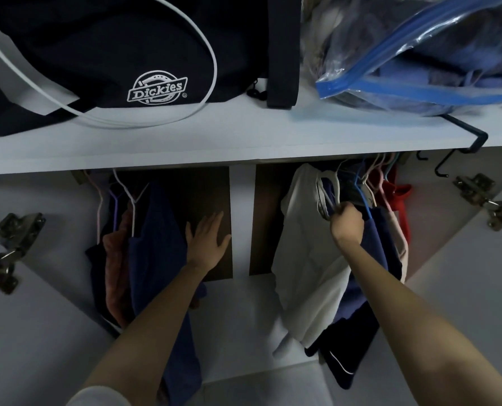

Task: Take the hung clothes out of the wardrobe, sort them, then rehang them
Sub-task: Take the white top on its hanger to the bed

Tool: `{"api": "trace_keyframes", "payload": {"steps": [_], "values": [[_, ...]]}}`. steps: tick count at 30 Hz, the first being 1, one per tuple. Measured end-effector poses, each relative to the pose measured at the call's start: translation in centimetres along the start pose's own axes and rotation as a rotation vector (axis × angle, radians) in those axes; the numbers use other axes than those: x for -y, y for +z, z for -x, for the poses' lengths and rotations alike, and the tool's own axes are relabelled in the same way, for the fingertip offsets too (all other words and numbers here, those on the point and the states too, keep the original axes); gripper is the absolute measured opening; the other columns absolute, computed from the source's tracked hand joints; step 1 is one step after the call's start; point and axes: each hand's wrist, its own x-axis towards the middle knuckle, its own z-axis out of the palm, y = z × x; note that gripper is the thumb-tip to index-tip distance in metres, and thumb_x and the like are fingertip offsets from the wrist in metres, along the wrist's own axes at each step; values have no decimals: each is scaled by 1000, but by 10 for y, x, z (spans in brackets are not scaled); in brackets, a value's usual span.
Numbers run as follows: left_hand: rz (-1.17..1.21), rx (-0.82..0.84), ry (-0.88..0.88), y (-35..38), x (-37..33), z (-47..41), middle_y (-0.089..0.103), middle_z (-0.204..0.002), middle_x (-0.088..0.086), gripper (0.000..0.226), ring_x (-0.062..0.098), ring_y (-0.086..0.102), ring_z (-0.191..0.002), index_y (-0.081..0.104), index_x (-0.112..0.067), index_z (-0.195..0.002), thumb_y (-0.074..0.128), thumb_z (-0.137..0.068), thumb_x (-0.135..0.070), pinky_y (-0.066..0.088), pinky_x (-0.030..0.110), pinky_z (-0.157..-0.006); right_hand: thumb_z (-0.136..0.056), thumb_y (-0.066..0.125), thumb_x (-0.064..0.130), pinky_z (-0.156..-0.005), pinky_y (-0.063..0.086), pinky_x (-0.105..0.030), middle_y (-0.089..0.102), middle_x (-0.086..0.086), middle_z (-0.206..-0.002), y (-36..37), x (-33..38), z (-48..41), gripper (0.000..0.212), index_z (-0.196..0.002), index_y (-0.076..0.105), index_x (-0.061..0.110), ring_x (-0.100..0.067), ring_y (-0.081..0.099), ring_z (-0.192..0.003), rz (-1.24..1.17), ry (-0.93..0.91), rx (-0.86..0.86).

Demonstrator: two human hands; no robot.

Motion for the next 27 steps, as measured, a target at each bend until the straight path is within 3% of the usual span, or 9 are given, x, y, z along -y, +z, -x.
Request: {"api": "trace_keyframes", "payload": {"steps": [5, 9, 13, 18, 22, 25, 27], "values": [[72, 23, 13, 8, -7, -4, 29, -161, 2, 66, 22, 20, -150, 19, -28, -157, 44, -100, -49, 3, 54, -120, -96, 46, 8, -78, 45, -38, 68, -19, -107, -6, 6, 10, 24, -112, 63, 4, -39, 62, -100, -56, -31, -33], [172, 21, 63, 9, -20, -11, 39, -155, 3, 64, 23, 32, -145, 24, -26, -156, 49, -100, -44, 6, 53, -120, -96, 46, 13, -70, 49, -39, 70, -12, -93, -5, -3, 13, 15, -98, 61, 11, -36, 64, -85, -29, -153, 10], [257, -9, 128, 12, -32, -22, 41, -154, 3, 63, 23, 36, -143, 27, -24, -155, 53, -100, -40, 11, 49, -120, -100, 46, 19, -67, 51, -44, 69, -8, -87, -12, -19, 25, 13, -99, 59, 14, -32, 63, -77, 1, -317, 95], [308, -59, 251, 20, -48, -42, 36, -157, 2, 64, 22, 32, -145, 30, -21, -154, 55, -98, -39, 18, 48, -118, -100, 48, 20, -55, 38, -36, 67, -8, -80, -19, -31, 47, 13, -96, 58, 13, -31, 61, -68, 148, -499, 141], [307, -132, 310, 30, -59, -54, 34, -159, 1, 61, 21, 24, -149, 34, -19, -153, 54, -98, -37, 7, 35, -118, -98, 46, 27, -55, 28, -29, 67, -6, -76, -21, -37, 63, 23, -92, 62, 12, -30, 61, -65, 239, -597, 89], [320, -86, 326, 39, -63, -55, 48, -149, 8, 51, 28, 36, -143, 47, -14, -145, 57, -99, -32, 17, 44, -117, -97, 48, 28, -54, 34, -30, 67, -5, -76, -18, -43, 77, 21, -90, 63, 14, -30, 61, -65, 247, -581, 93], [299, -68, 377, 48, -62, -57, 64, -127, 10, 38, 32, 54, -125, 62, -12, -128, 59, -97, -34, 31, 46, -109, -96, 48, 27, -55, 40, -32, 69, -5, -78, -18, -50, 85, 21, -92, 64, 14, -31, 62, -67, 255, -539, 98]]}}
